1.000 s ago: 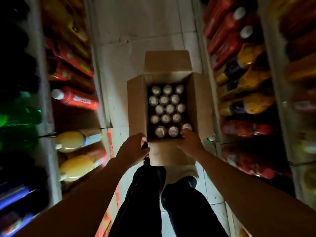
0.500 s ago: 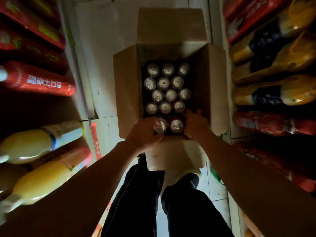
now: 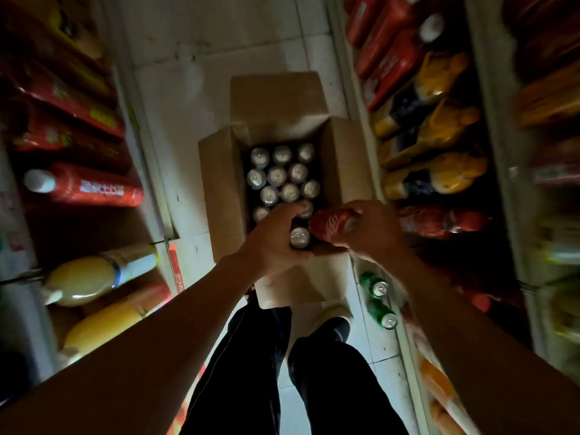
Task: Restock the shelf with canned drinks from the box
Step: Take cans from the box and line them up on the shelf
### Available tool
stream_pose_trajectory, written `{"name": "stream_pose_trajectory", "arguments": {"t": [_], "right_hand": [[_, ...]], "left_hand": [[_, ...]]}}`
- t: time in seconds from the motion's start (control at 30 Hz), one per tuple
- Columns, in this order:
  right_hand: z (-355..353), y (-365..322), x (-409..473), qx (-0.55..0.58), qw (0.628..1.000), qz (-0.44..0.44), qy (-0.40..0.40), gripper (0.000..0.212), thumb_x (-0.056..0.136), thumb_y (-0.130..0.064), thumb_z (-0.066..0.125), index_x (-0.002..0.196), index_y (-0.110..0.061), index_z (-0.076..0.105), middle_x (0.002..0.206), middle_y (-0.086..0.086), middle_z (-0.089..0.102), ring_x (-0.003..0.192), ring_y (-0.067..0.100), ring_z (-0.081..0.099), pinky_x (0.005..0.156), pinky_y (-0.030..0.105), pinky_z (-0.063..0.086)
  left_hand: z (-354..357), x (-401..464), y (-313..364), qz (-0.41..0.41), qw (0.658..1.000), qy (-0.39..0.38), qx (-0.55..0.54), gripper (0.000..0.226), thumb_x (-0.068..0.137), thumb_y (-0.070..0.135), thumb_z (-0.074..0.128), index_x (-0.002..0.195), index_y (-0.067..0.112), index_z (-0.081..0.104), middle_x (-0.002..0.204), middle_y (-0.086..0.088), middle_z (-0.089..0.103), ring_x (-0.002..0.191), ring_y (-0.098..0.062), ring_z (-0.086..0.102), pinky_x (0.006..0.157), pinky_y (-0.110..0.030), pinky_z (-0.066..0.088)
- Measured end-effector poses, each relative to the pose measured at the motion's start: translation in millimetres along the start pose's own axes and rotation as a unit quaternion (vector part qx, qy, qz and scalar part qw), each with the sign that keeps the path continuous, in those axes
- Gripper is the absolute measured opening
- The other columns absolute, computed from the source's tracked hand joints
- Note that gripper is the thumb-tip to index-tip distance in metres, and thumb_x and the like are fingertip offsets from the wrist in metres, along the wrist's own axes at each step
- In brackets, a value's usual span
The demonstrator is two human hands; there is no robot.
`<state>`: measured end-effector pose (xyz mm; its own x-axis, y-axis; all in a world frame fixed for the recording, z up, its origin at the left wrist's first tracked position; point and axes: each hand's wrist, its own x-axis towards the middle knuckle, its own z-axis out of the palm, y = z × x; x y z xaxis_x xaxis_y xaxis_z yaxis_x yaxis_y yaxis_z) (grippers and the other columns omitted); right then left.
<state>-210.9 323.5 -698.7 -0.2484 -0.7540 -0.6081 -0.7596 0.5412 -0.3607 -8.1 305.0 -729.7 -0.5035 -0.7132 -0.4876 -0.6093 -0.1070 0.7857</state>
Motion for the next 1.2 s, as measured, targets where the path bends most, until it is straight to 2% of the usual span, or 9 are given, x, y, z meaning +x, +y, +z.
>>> {"name": "stream_pose_trajectory", "arguments": {"t": [0.1, 0.2, 0.4, 0.6, 0.7, 0.87, 1.0, 1.1, 1.2], "right_hand": [[-92.6, -22.3, -68.7, 0.104, 0.994, -0.005, 0.014, 0.039, 0.059, -0.035, 0.089, 0.093, -0.024, 0.075, 0.089, 0.002, 0.074, 0.078, 0.011, 0.065, 0.075, 0.025, 0.055], [-190.3, -41.7, -151.8, 0.206, 0.976, -0.026, 0.063, 0.027, 0.059, -0.046, 0.085, 0.079, -0.031, 0.074, 0.079, -0.005, 0.074, 0.077, 0.008, 0.069, 0.079, 0.034, 0.058], [-340.6, -69.2, -316.9, 0.312, 0.931, -0.096, 0.164, 0.038, 0.071, -0.052, 0.079, 0.102, -0.031, 0.071, 0.087, -0.01, 0.076, 0.08, 0.006, 0.072, 0.07, 0.026, 0.059], [-394.9, -61.4, -420.0, 0.385, 0.849, -0.088, 0.352, 0.064, 0.062, -0.037, 0.091, 0.118, -0.025, 0.062, 0.1, -0.012, 0.074, 0.091, -0.005, 0.068, 0.079, 0.017, 0.054], [-417.1, -41.1, -459.8, 0.408, 0.783, -0.062, 0.465, 0.059, 0.065, -0.032, 0.09, 0.116, -0.023, 0.062, 0.097, -0.011, 0.074, 0.088, -0.003, 0.069, 0.078, 0.021, 0.056], [-434.9, 1.9, -494.2, 0.394, 0.759, -0.018, 0.518, 0.062, 0.062, -0.031, 0.091, 0.115, -0.031, 0.058, 0.092, -0.021, 0.069, 0.084, -0.013, 0.065, 0.068, 0.005, 0.049], [-446.6, 47.4, -497.9, 0.396, 0.731, 0.035, 0.555, 0.071, 0.062, -0.025, 0.092, 0.122, -0.019, 0.055, 0.094, -0.018, 0.066, 0.082, -0.013, 0.063, 0.067, 0.006, 0.05], [-456.7, 70.5, -490.6, 0.419, 0.714, 0.046, 0.558, 0.067, 0.062, -0.019, 0.092, 0.118, -0.018, 0.055, 0.096, -0.017, 0.065, 0.087, -0.009, 0.062, 0.073, 0.012, 0.053], [-459.1, 80.2, -479.5, 0.428, 0.711, 0.046, 0.556, 0.062, 0.062, -0.014, 0.092, 0.112, -0.022, 0.056, 0.093, -0.017, 0.066, 0.08, -0.01, 0.066, 0.067, 0.01, 0.051]], "left_hand": [[-20.7, -12.4, 90.2, 0.096, 0.994, -0.047, 0.021, 0.102, 0.056, 0.043, 0.088, 0.143, 0.025, 0.039, 0.137, 0.004, 0.051, 0.124, -0.006, 0.051, 0.105, -0.025, 0.043], [-48.9, -47.3, 205.5, 0.15, 0.987, -0.047, 0.045, 0.072, 0.058, 0.023, 0.089, 0.123, 0.024, 0.059, 0.11, 0.007, 0.069, 0.099, -0.001, 0.064, 0.085, -0.024, 0.052], [-74.1, -134.6, 393.0, 0.21, 0.976, -0.003, -0.052, 0.059, 0.055, -0.002, 0.09, 0.108, 0.009, 0.067, 0.087, 0.014, 0.07, 0.079, 0.013, 0.065, 0.07, -0.005, 0.046], [-43.1, -187.6, 538.2, 0.309, 0.944, -0.008, -0.112, 0.05, 0.058, 0.027, 0.083, 0.105, 0.032, 0.066, 0.097, 0.005, 0.074, 0.092, -0.013, 0.071, 0.084, -0.042, 0.059], [-13.2, -212.4, 596.0, 0.373, 0.92, -0.046, -0.107, 0.053, 0.062, 0.031, 0.081, 0.112, 0.029, 0.064, 0.1, 0.006, 0.074, 0.095, -0.01, 0.07, 0.086, -0.042, 0.058], [9.7, -218.9, 638.8, 0.452, 0.883, -0.118, 0.045, 0.071, 0.059, 0.046, 0.085, 0.121, 0.035, 0.053, 0.112, 0.013, 0.067, 0.101, -0.001, 0.065, 0.085, -0.031, 0.056], [22.8, -206.9, 655.9, 0.549, 0.802, -0.075, 0.223, 0.064, 0.068, 0.063, 0.073, 0.117, 0.025, 0.059, 0.113, 0.006, 0.064, 0.102, -0.009, 0.059, 0.085, -0.027, 0.049], [25.2, -195.0, 668.0, 0.523, 0.743, -0.032, 0.417, 0.07, 0.071, 0.083, 0.047, 0.113, 0.029, 0.064, 0.111, 0.01, 0.065, 0.106, -0.015, 0.058, 0.089, -0.037, 0.046], [23.7, -188.2, 670.5, 0.508, 0.737, -0.055, 0.443, 0.069, 0.073, 0.086, 0.042, 0.103, 0.029, 0.066, 0.105, 0.011, 0.063, 0.1, -0.015, 0.06, 0.084, -0.036, 0.047]]}}
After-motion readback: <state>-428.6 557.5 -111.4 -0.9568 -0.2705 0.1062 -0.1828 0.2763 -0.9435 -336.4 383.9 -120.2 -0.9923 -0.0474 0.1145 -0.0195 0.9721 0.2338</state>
